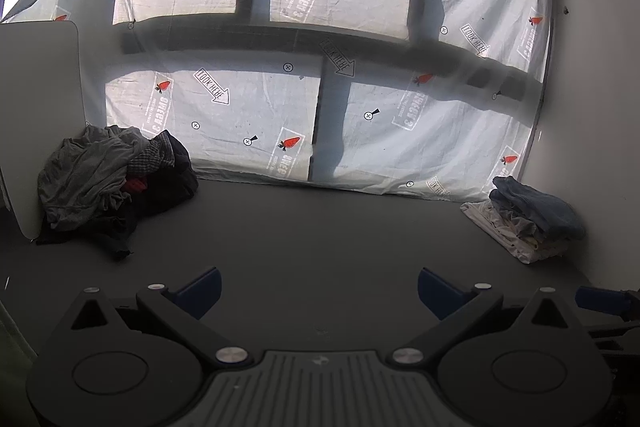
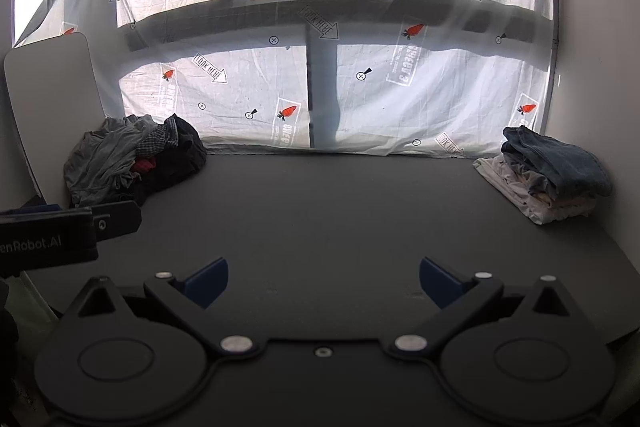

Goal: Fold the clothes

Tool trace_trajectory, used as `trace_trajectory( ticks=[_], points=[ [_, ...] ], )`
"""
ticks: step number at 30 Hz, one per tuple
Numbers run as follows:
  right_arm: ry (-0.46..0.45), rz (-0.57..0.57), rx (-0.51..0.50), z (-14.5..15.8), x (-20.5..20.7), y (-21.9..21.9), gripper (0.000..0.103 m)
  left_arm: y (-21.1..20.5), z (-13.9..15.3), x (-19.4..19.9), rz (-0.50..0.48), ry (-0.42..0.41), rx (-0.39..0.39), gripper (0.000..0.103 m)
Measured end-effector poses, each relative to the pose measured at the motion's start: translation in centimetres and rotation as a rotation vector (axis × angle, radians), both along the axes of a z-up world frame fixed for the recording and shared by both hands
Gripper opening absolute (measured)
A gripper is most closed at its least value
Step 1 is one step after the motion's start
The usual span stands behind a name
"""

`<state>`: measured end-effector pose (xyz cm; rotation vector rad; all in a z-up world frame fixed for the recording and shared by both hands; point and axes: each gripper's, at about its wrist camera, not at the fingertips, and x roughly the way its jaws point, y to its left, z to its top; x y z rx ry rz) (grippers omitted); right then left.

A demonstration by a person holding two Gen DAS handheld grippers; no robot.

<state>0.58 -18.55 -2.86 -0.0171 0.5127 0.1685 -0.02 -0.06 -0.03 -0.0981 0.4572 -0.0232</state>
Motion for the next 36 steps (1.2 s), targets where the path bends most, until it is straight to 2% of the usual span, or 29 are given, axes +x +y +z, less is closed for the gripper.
trace_trajectory(
  ticks=[6,11,15,27,29,36],
  points=[
    [0.008,0.006,-0.006,0.1,0.2,-0.2,0.103,-0.9,0.1,-0.3,0.024,-0.017,0.014,0.103],
    [-0.053,0.012,-0.043,0.7,0.1,1.2,0.103,-0.4,0.5,-0.3,0.039,-0.029,0.020,0.103],
    [-0.081,0.034,-0.025,1.3,-0.1,1.6,0.103,-0.1,0.6,-0.3,0.039,-0.035,0.026,0.103],
    [-0.059,0.066,-0.043,1.7,0.7,3.0,0.103,0.0,0.8,0.1,0.032,-0.041,0.033,0.103],
    [-0.065,0.063,-0.027,1.1,0.1,1.7,0.103,-0.4,0.7,0.1,0.033,-0.041,0.033,0.103],
    [-0.062,0.046,-0.022,0.6,0.3,1.5,0.103,-0.7,0.5,0.1,0.034,-0.043,0.039,0.103]
  ],
)
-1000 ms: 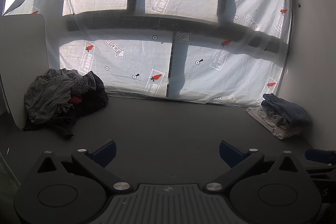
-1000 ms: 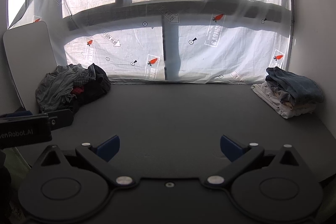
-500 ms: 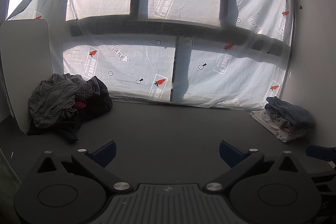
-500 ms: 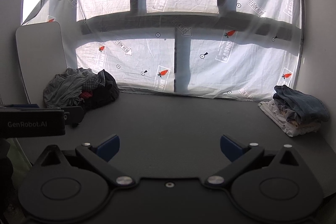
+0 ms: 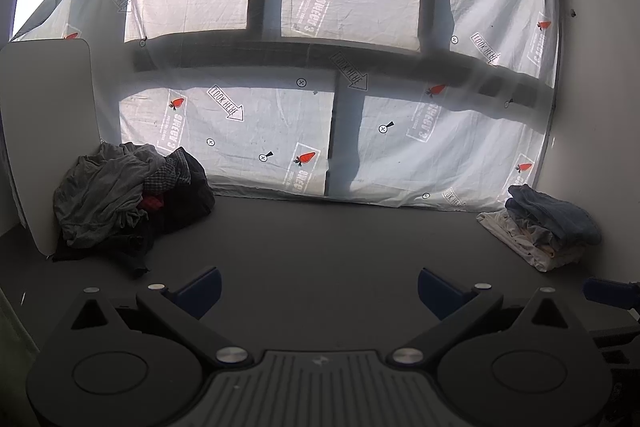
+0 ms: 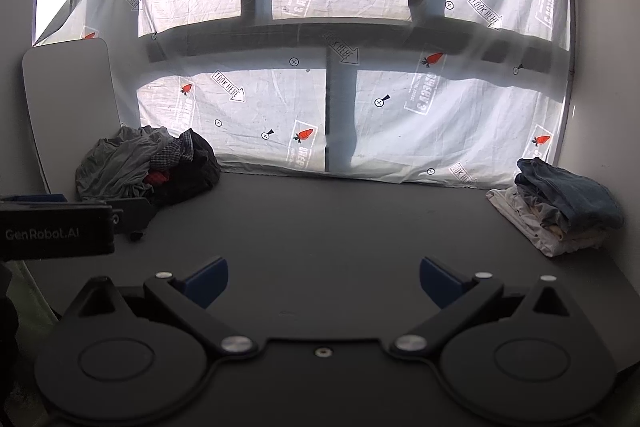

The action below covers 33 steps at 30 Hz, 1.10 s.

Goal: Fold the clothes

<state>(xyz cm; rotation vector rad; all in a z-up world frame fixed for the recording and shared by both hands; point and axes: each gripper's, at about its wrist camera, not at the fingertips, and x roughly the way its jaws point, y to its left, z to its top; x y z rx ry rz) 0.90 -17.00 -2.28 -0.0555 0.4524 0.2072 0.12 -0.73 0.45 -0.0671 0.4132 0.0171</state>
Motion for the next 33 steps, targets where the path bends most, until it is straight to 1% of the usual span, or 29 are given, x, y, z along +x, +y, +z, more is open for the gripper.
trace_trajectory(
  ticks=[7,12,14,33],
  points=[
    [0.003,-0.006,0.003,0.12,0.20,0.45,0.103,0.27,-0.15,-0.03,0.002,0.002,-0.003,0.103],
    [0.005,-0.011,0.000,0.14,0.31,0.86,0.103,-0.31,0.01,0.16,0.002,0.005,0.000,0.103],
    [0.005,-0.009,0.002,-0.02,0.31,0.31,0.103,-0.38,-0.03,0.19,0.000,0.007,0.001,0.103],
    [0.004,-0.011,0.010,0.03,0.51,0.02,0.103,-0.55,0.21,0.65,-0.009,0.013,0.005,0.103]
  ],
)
